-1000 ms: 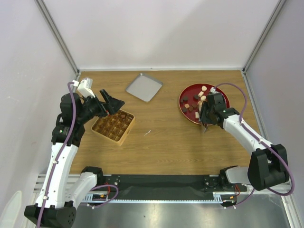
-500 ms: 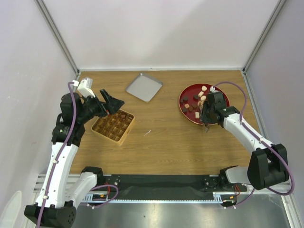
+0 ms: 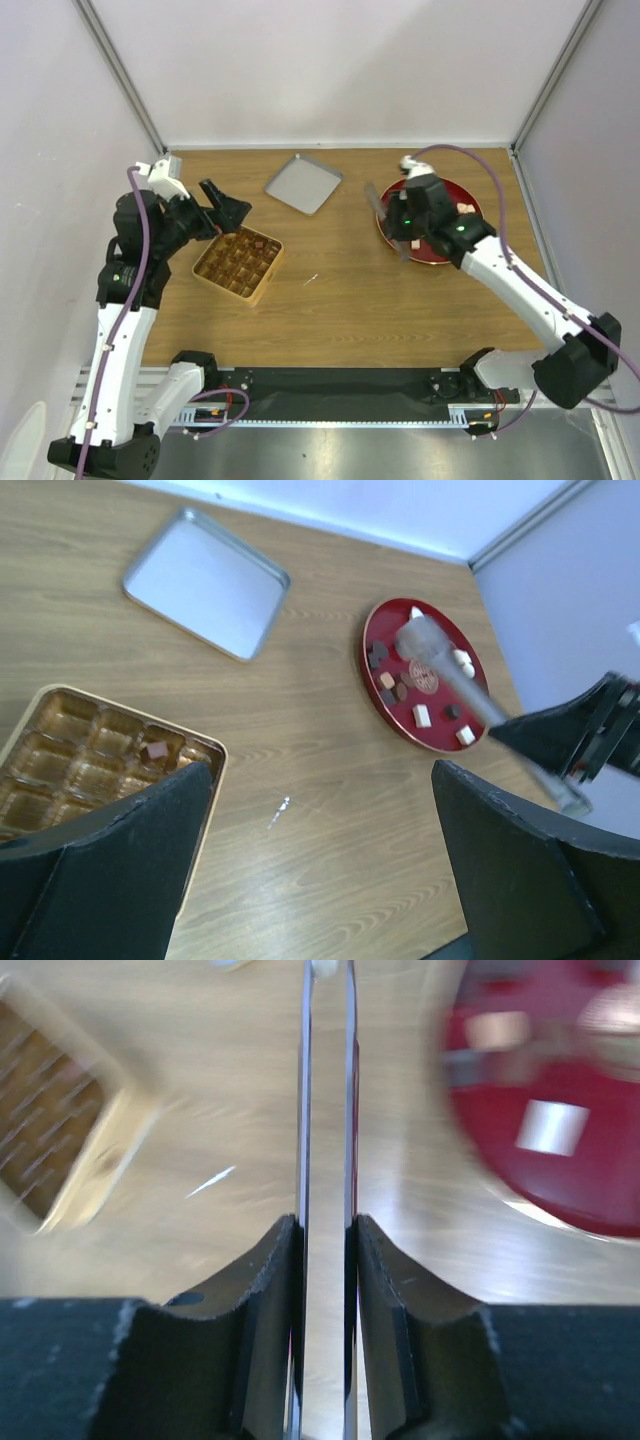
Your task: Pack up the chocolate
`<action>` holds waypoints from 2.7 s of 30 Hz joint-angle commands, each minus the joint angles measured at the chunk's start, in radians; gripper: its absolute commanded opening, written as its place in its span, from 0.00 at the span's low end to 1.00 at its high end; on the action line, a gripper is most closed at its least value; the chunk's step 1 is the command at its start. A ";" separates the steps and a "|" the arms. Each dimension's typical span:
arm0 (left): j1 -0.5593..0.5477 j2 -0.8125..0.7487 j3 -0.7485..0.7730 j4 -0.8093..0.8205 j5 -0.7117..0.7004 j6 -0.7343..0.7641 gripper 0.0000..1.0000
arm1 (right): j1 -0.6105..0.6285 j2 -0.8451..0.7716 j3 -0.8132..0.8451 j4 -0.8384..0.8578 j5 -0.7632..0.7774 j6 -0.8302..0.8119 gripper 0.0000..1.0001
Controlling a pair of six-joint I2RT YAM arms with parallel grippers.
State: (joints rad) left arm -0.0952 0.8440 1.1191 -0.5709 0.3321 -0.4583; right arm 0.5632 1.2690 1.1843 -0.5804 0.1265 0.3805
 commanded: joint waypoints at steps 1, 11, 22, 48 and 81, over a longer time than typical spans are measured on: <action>-0.001 -0.006 0.079 -0.032 -0.044 0.030 1.00 | 0.124 0.076 0.067 0.091 0.016 0.038 0.27; -0.001 -0.056 0.159 -0.093 -0.185 0.040 1.00 | 0.423 0.352 0.182 0.294 -0.001 0.058 0.26; -0.001 -0.048 0.120 -0.072 -0.165 0.032 1.00 | 0.497 0.431 0.196 0.286 0.005 0.058 0.27; -0.001 -0.054 0.084 -0.038 -0.131 0.013 1.00 | 0.541 0.417 0.181 0.228 0.154 0.028 0.47; -0.003 0.000 0.025 0.008 -0.036 0.012 1.00 | -0.183 -0.099 -0.110 -0.259 0.038 -0.019 0.43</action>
State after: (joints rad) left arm -0.0952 0.8429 1.1484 -0.6037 0.2699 -0.4416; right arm 0.3840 1.1854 1.0855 -0.7826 0.2413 0.3550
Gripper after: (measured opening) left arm 0.996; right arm 0.436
